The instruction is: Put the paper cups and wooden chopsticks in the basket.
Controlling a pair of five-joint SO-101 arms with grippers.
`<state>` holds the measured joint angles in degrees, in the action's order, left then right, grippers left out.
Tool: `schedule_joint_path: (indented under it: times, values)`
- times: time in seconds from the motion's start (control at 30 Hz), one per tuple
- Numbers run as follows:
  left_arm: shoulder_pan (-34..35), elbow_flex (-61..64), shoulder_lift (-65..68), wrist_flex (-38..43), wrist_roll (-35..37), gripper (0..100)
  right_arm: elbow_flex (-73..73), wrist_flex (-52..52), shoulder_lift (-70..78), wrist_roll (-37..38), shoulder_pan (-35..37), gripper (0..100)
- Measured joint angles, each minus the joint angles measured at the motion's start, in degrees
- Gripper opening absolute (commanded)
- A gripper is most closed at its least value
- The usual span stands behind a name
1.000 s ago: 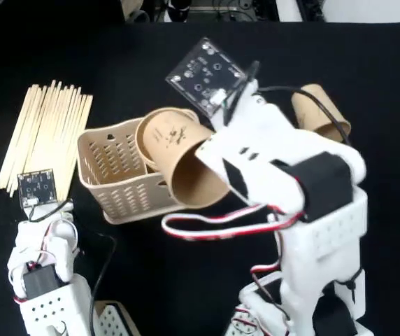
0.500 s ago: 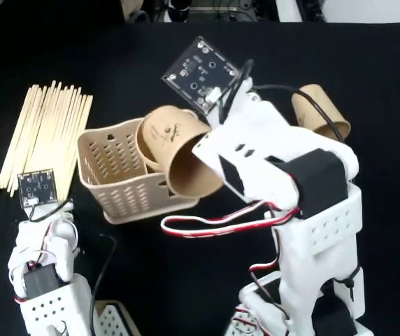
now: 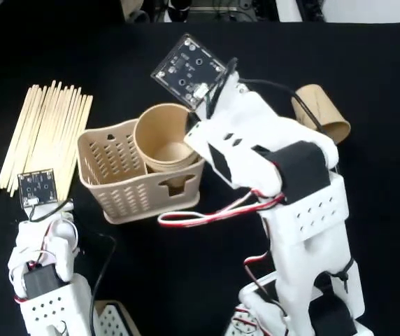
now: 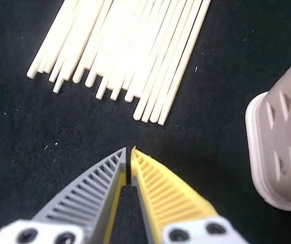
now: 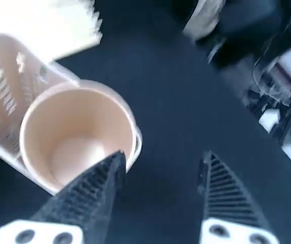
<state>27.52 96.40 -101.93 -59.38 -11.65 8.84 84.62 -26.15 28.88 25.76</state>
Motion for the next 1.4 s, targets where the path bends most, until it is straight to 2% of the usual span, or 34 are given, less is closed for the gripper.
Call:
schedule_joint_path:
  times: [0.07,0.17,0.3,0.43,0.57,0.7,0.93,1.07,1.27,1.33,1.4]
  values:
    - [0.0,0.0,0.0,0.0,0.0,3,0.09,0.18,0.0,0.09,-0.26,24.4]
    - [0.0,0.0,0.0,0.0,0.0,3,1.41,2.81,0.0,3.78,-4.84,24.4]
    - [0.0,0.0,0.0,0.0,0.0,3,0.88,5.45,0.0,13.45,-14.15,24.3]
    - [0.0,0.0,0.0,0.0,0.0,3,-5.19,4.57,0.0,27.34,-26.46,24.3]
    - [0.0,0.0,0.0,0.0,0.0,3,-17.05,-4.13,0.0,40.88,-38.59,24.3]
    - [0.0,0.0,0.0,0.0,0.0,3,-33.58,-22.07,0.0,49.14,-47.3,24.3]
    - [0.0,0.0,0.0,0.0,0.0,3,-66.55,-65.85,1.14,50.99,-48.79,24.3]
    - [0.0,0.0,0.0,0.0,0.0,3,-72.79,-85.71,7.47,50.99,-48.62,24.3]
    - [0.0,0.0,0.0,0.0,0.0,3,-62.15,-91.08,24.35,50.37,-51.78,23.7]
    - [0.0,0.0,0.0,0.0,0.0,3,-56.53,-91.25,30.59,48.62,-52.66,17.8]
    - [0.0,0.0,0.0,0.0,0.0,3,-51.78,-91.34,35.6,46.24,-52.92,7.6]
